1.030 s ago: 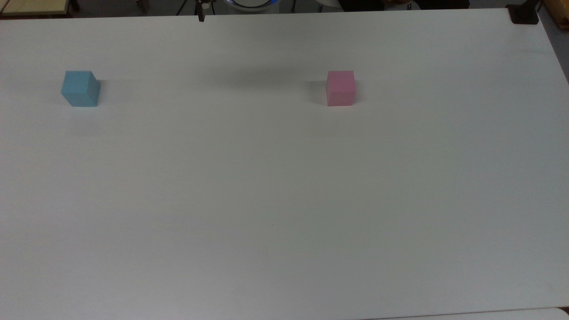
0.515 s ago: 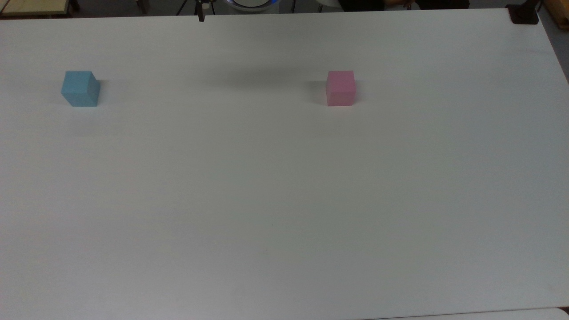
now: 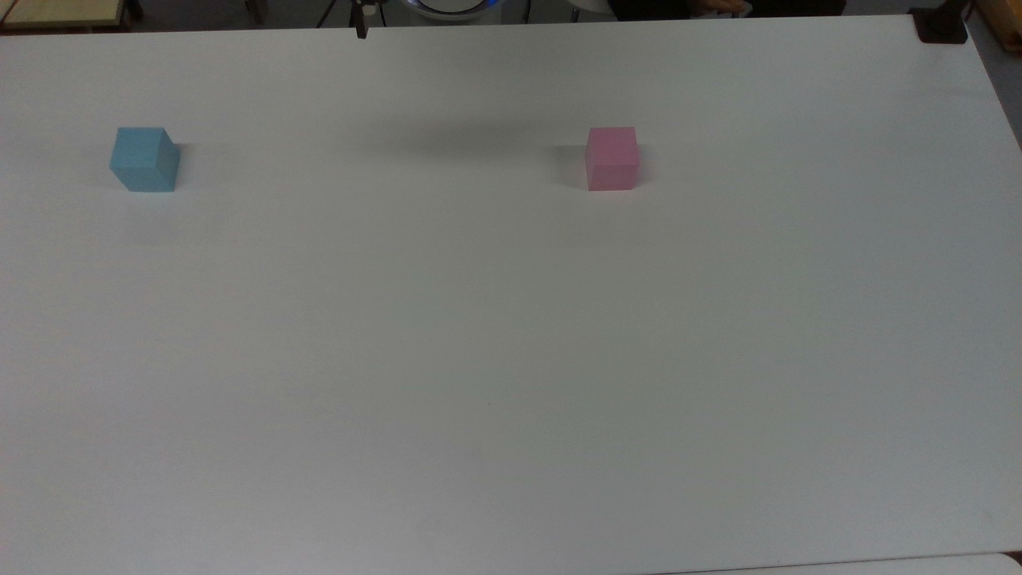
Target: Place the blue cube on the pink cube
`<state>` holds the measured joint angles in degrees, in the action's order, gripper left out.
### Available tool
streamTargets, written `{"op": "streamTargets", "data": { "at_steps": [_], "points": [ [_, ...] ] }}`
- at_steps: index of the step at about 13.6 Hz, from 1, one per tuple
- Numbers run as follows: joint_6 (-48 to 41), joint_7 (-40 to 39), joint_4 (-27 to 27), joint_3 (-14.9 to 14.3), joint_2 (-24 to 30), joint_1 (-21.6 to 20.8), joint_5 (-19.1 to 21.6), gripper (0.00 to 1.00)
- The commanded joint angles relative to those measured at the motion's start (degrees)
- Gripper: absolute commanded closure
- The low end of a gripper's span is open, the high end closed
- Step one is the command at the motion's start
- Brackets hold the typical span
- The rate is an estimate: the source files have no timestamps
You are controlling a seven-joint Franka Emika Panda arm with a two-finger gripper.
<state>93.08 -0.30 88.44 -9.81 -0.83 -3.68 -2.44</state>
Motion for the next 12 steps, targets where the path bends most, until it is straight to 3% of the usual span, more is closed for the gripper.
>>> {"op": "streamTargets", "data": {
  "at_steps": [1, 12],
  "points": [
    [0.3, 0.0, 0.7, -0.2, 1.0, -0.5, -0.4, 0.00],
    [0.0, -0.3, 0.9, 0.3, 0.9, -0.5, -1.4, 0.00]
  ]
}}
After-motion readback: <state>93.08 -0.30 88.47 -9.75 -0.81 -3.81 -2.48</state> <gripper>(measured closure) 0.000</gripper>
